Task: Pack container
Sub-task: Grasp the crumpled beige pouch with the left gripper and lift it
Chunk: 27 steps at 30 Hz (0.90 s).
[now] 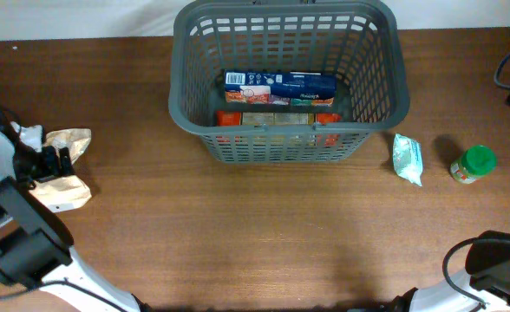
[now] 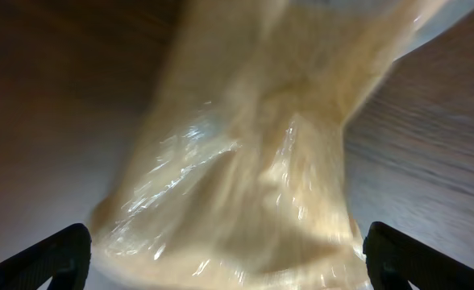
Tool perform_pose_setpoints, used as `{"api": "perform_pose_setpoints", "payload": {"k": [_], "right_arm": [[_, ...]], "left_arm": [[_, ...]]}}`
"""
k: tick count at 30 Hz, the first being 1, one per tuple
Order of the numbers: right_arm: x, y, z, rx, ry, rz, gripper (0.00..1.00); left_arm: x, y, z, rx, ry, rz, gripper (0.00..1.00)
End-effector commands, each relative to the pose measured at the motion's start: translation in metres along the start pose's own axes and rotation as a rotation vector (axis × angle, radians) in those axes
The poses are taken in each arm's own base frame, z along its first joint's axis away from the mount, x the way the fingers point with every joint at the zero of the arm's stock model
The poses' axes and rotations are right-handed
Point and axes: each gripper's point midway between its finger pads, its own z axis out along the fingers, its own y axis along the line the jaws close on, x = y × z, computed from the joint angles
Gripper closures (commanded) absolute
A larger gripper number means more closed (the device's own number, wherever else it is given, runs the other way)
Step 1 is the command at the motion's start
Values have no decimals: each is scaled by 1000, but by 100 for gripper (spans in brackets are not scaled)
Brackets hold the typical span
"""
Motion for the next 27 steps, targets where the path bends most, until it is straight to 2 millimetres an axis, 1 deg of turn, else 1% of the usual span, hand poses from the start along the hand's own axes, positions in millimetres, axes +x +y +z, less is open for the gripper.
{"api": "perform_pose_setpoints", "payload": {"k": [1,4,6,7,8,9,10,11,12,14,16,19,20,21,23,27], "right_arm": [[-2,0,-2,-10,-7,12,1],[-2,0,-2,-10,-7,12,1],[-2,0,-2,-10,-7,12,1],[-2,0,-2,-10,-7,12,1],[-2,0,-2,-10,-7,12,1],[-2,0,-2,-10,-7,12,1],[-2,0,-2,-10,-7,12,1],[-2,0,-2,-10,-6,12,1],[-2,0,-2,-10,-7,12,1],[-2,0,-2,-10,-7,12,1],[-2,0,-2,-10,-7,12,1],[-2,0,-2,-10,-7,12,1],[-2,0,-2,-10,-7,12,1],[-2,0,-2,-10,-7,12,1],[-2,0,-2,-10,-7,13,1],[-2,0,-2,-10,-7,12,1]], "left_arm": [[9,-15,42,75,83,46,1],[14,-17,60,89,121,46,1],[17,-18,68,96,140,46,1],[18,-19,70,98,146,46,4],[19,-20,72,105,151,45,11],[19,-22,73,112,149,46,25],[17,-24,72,122,144,46,44],[16,-25,72,130,137,45,68],[14,-26,70,138,131,45,98],[10,-29,66,157,123,44,98],[5,-32,57,179,116,42,98],[-10,-38,33,230,84,38,99],[-18,-40,20,249,66,34,98],[-34,-45,-4,270,25,34,99],[-51,-51,-33,289,-28,52,98],[-86,-69,-108,270,-178,125,99]]}}
